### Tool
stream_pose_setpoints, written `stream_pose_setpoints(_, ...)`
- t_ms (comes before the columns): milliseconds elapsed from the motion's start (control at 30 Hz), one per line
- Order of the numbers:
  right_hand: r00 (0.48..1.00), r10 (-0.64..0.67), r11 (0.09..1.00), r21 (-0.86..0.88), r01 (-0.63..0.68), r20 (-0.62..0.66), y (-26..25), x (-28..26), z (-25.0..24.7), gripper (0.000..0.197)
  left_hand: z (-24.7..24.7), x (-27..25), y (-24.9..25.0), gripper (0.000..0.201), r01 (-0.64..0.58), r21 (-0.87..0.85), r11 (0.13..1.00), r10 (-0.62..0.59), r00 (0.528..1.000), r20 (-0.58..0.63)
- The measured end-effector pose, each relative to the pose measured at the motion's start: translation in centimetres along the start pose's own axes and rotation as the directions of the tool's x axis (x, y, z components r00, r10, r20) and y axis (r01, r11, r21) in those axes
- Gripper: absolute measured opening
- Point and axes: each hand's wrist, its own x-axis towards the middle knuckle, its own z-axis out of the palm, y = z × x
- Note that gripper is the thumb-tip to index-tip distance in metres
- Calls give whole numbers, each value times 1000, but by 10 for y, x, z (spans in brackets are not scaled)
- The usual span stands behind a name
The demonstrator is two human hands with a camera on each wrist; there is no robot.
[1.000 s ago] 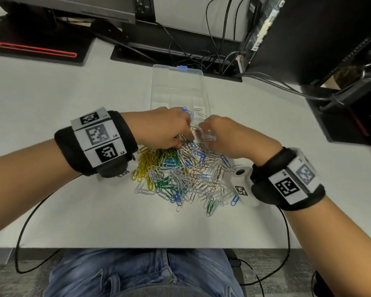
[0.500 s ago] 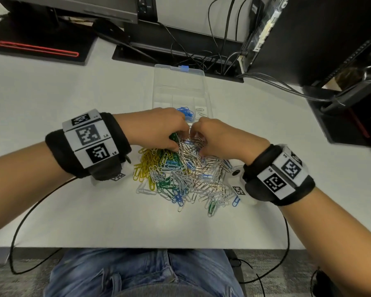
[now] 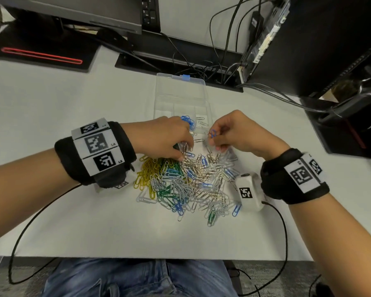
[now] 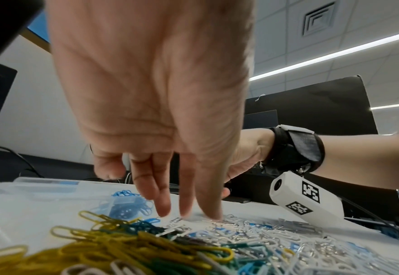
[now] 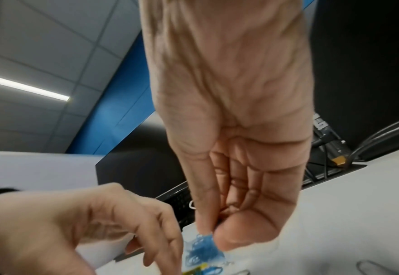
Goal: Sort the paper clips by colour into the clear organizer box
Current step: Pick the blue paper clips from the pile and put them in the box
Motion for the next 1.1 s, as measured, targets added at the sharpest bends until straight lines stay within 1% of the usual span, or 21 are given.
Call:
stream_pose_setpoints(67,1000,-2,997,80,2,2,1,-1,-2,7,-1,5,2,38,21,-78,997,-31,991,-127)
stream_pose_setpoints(133,1000,-2,991,136,0,14,0,-2,-3,13,-5,11,5,31,21,-225,974,-84,959,-270)
stream_pose_setpoints(200,999,-15,987,160,9,35,-2,-4,0,15,-9,17,8,24,23,-330,944,-145,925,-351)
stream_pose_setpoints(267,999,-25,983,181,18,39,-5,-5,2,16,-12,22,10,19,27,-348,937,-162,917,-364)
stream_pose_setpoints(333,999,-31,979,202,23,35,-6,-4,4,17,-11,24,10,15,25,-321,947,-149,919,-366)
stream_pose_setpoints(433,1000,-16,973,229,18,-11,-5,-3,3,16,-12,22,7,9,16,-318,948,-145,912,-384)
stream_pose_setpoints(467,999,-6,969,245,16,-44,-4,-4,2,15,-13,22,5,8,23,-330,944,-162,901,-402)
stream_pose_setpoints(567,984,23,956,293,29,-174,-2,-4,-3,5,-20,30,-4,9,88,-358,930,-262,839,-476)
stream_pose_setpoints(600,976,28,951,307,41,-215,-1,-3,-5,4,-21,36,-7,10,112,-356,928,-285,827,-484)
stream_pose_setpoints(667,960,34,940,335,63,-277,-2,0,-7,7,-24,49,-11,10,155,-333,930,-304,833,-462)
stream_pose_setpoints(733,949,38,928,364,82,-312,-4,4,-9,8,-25,57,-12,8,198,-295,935,-310,859,-406)
stream_pose_setpoints(767,946,41,922,376,88,-322,-6,6,-10,8,-25,60,-12,11,219,-283,934,-320,867,-383)
stream_pose_setpoints(833,941,48,915,393,93,-335,-10,10,-11,9,-24,62,-15,21,229,-294,928,-333,864,-377)
stream_pose_setpoints(900,933,52,905,413,107,-357,-13,15,-11,6,-24,60,-18,20,203,-311,929,-320,862,-394)
stream_pose_setpoints(967,922,53,900,417,122,-384,-15,22,-12,6,-23,54,-21,18,202,-311,929,-319,863,-392)
stream_pose_setpoints(1033,917,51,918,379,112,-395,-14,31,-11,6,-25,47,-23,19,230,-300,926,-339,857,-389)
stream_pose_setpoints(1100,908,48,953,291,84,-417,-10,38,-10,9,-27,40,-27,22,277,-288,917,-378,836,-399)
